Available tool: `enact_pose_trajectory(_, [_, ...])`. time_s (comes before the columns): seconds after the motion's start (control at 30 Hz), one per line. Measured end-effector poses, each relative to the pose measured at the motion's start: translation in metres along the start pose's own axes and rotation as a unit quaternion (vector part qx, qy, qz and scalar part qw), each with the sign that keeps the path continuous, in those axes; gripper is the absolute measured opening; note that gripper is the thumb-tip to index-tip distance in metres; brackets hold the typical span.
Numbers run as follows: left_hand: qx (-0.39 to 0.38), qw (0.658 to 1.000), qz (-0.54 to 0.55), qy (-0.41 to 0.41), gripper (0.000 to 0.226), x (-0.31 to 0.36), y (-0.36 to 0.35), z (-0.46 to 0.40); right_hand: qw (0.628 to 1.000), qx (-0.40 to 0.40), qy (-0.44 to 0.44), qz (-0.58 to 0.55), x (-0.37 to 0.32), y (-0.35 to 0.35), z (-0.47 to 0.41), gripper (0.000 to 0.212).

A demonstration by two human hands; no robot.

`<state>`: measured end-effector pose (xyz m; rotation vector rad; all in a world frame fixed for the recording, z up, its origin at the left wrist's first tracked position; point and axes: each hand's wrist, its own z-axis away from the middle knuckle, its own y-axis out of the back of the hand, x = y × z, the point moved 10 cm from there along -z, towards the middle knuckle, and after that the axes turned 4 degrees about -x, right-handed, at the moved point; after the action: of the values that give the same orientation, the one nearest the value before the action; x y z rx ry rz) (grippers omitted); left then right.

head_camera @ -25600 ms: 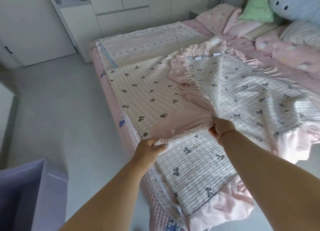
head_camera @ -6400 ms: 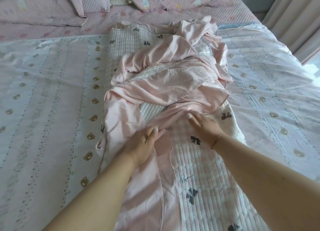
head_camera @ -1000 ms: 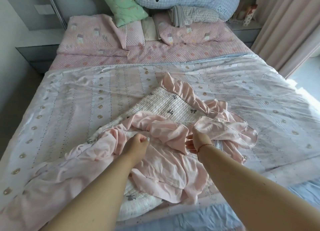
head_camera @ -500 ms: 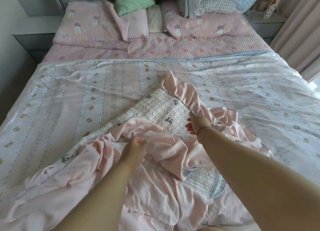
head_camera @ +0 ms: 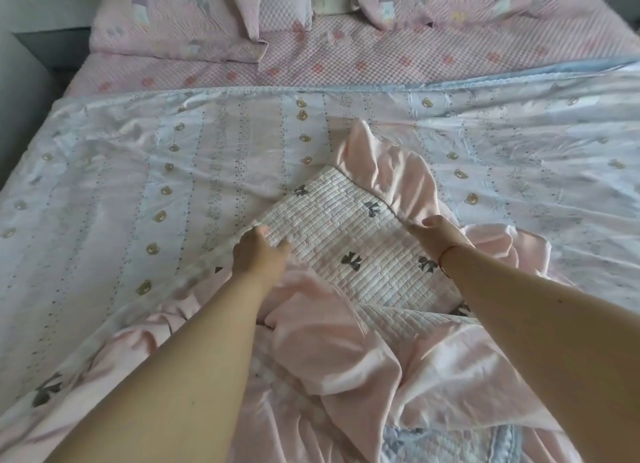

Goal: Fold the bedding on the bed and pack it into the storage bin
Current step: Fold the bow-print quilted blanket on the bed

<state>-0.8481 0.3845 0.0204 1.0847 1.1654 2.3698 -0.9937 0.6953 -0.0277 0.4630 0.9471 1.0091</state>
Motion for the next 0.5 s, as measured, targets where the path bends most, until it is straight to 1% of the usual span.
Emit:
enact_pose_trajectory(0.07, [-0.009,1.000,-0.004,0.001,0.064,0.002,-0.008,-0.016,0.999,-0.023,0.018,-0.018,-0.014,-0.012,-0.009,0.045])
enact_pose_trajectory(0.13, [-0.020,1.000,-0.008,-0.003,0.068,0.004,-0.018,-0.029,0.998,-0.042,0.027,-0.030,-0.023,-0.022,-0.020,0.044])
enact_pose_trajectory(0.17, [-0.021,1.000,-0.020,-0.008,0.069,0.007,-0.022,-0.034,0.998,-0.044,0.027,-0.024,-0.026,-0.025,-0.024,0.050])
enact_pose_trajectory(0.23, [-0.010,0.997,-0.071,-0.016,0.072,0.009,-0.028,-0.043,0.999,-0.030,0.026,-0.014,-0.032,-0.025,-0.033,0.080])
enact_pose_trajectory(0.3, [0.001,0.989,-0.146,-0.008,0.083,0.008,-0.029,-0.051,0.999,-0.004,0.007,0.045,-0.031,-0.024,-0.040,0.104])
enact_pose_trajectory(0.33, [0.002,0.985,-0.175,0.004,0.091,0.003,-0.029,-0.056,0.997,-0.005,0.004,0.074,-0.031,-0.025,-0.043,0.109])
enact_pose_trajectory(0.37, [-0.003,0.981,-0.190,0.023,0.100,-0.003,-0.029,-0.060,0.995,-0.005,0.005,0.098,-0.033,-0.027,-0.043,0.107])
enact_pose_trajectory(0.4, [-0.013,0.980,-0.194,0.050,0.109,-0.013,-0.028,-0.063,0.994,-0.004,0.005,0.110,-0.036,-0.028,-0.042,0.105])
enact_pose_trajectory(0.47, [-0.036,0.977,-0.185,0.102,0.123,-0.034,-0.026,-0.070,0.993,-0.006,0.001,0.119,-0.036,-0.032,-0.042,0.110])
enact_pose_trajectory(0.5, [-0.053,0.976,-0.178,0.116,0.129,-0.042,-0.027,-0.071,0.993,-0.009,0.002,0.122,-0.035,-0.035,-0.043,0.111])
